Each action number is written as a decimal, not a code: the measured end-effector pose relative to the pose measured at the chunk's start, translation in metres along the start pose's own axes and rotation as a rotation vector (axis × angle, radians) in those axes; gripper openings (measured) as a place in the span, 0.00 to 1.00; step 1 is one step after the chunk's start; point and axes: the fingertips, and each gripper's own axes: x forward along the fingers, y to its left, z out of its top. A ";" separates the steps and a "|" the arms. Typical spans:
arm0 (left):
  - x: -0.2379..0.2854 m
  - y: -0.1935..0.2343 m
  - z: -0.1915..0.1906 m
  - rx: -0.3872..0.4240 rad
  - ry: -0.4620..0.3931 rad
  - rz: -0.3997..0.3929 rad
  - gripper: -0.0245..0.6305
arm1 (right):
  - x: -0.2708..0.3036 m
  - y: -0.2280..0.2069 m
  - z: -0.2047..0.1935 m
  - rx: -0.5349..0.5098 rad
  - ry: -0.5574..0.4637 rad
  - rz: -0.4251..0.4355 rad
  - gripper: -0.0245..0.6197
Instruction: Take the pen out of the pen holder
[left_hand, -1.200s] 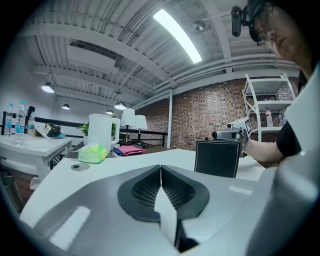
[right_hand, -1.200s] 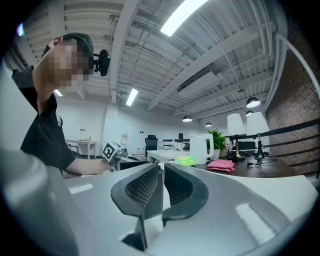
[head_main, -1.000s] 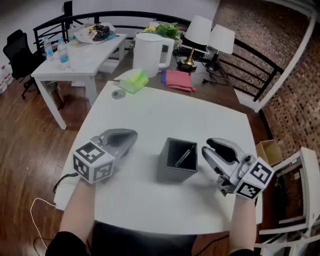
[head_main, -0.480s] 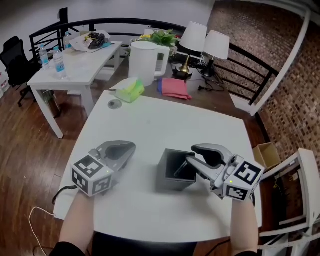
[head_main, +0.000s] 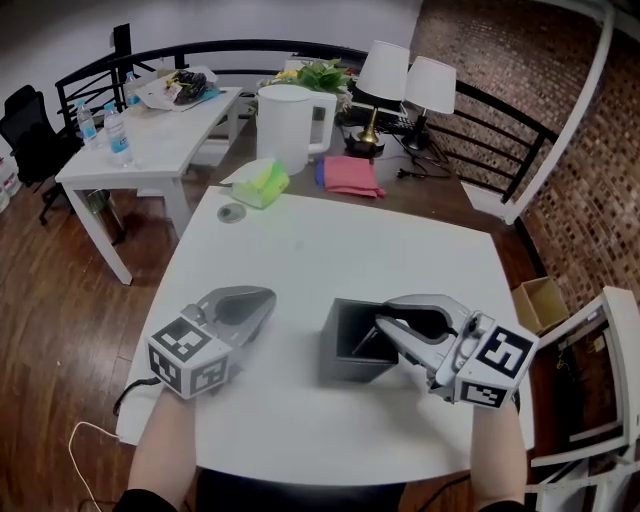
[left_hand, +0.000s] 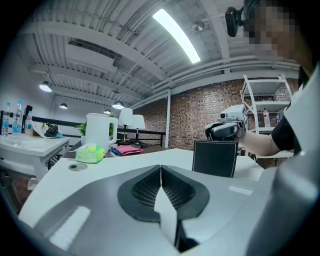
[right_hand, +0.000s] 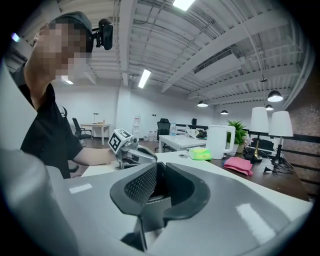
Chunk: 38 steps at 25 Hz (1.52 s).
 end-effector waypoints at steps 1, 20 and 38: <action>0.000 0.000 0.000 0.000 0.000 0.000 0.04 | 0.000 0.005 0.002 -0.012 0.002 0.013 0.14; 0.000 -0.001 -0.002 0.000 0.004 -0.007 0.04 | 0.001 0.016 0.007 0.154 -0.103 0.095 0.11; -0.001 -0.002 0.000 -0.001 0.002 -0.006 0.04 | -0.106 -0.025 0.110 0.037 -0.467 -0.137 0.11</action>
